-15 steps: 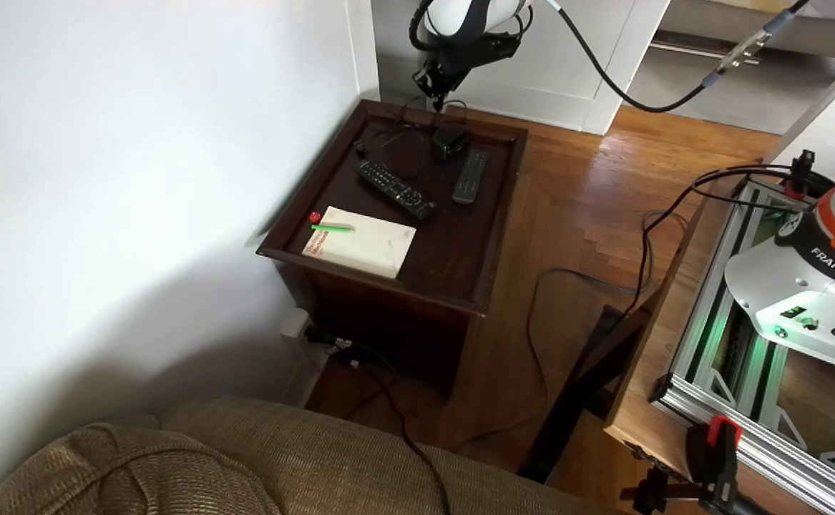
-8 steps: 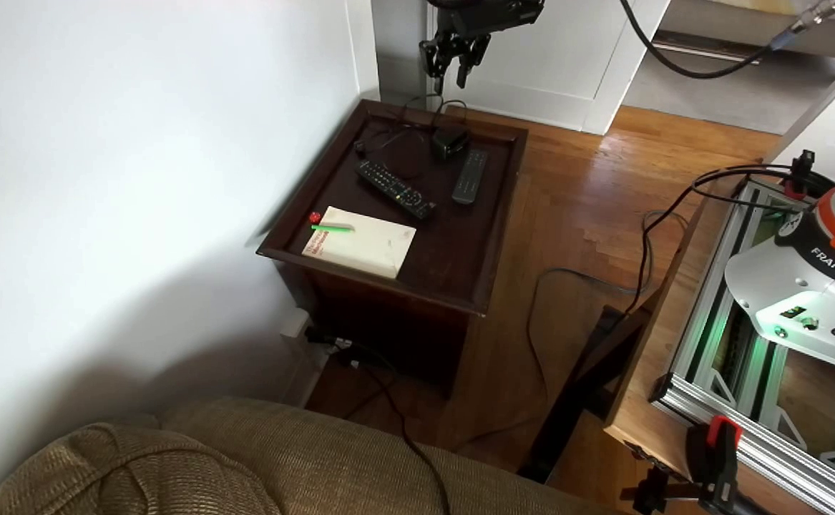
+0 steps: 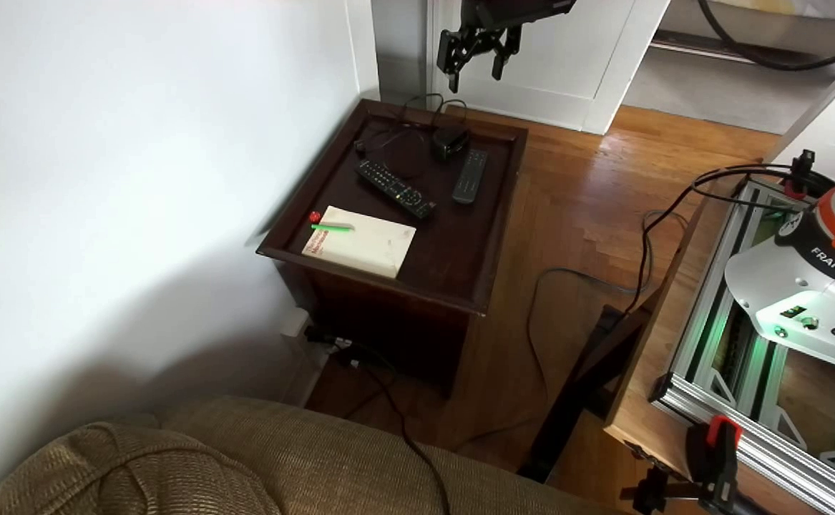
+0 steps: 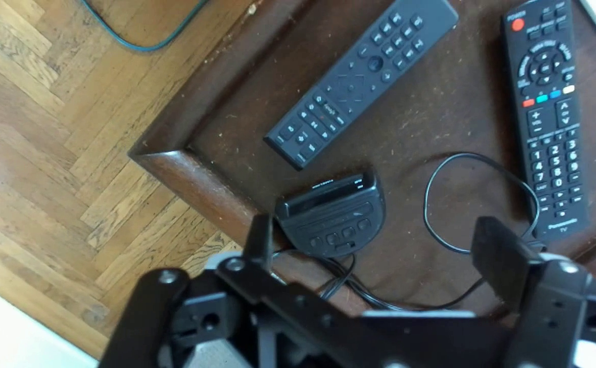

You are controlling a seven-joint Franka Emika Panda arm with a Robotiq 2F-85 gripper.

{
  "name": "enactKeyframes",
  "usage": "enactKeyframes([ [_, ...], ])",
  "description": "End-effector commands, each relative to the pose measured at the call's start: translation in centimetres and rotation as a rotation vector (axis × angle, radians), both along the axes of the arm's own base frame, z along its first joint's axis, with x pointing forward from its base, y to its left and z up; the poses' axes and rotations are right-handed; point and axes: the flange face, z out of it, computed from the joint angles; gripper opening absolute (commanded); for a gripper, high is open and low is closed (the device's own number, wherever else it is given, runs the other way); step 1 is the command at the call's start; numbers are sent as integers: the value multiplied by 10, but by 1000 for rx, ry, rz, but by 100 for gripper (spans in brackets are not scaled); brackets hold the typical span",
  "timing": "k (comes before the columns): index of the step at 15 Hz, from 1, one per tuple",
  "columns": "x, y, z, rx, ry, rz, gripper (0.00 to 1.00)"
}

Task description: Push a button on the black appliance

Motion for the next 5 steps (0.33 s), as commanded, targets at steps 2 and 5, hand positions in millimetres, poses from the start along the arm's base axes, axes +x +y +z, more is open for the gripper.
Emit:
enactKeyframes([
  [2, -6, 1, 5, -7, 6, 9, 100],
  [5, -10, 2, 6, -8, 8, 12, 100],
])
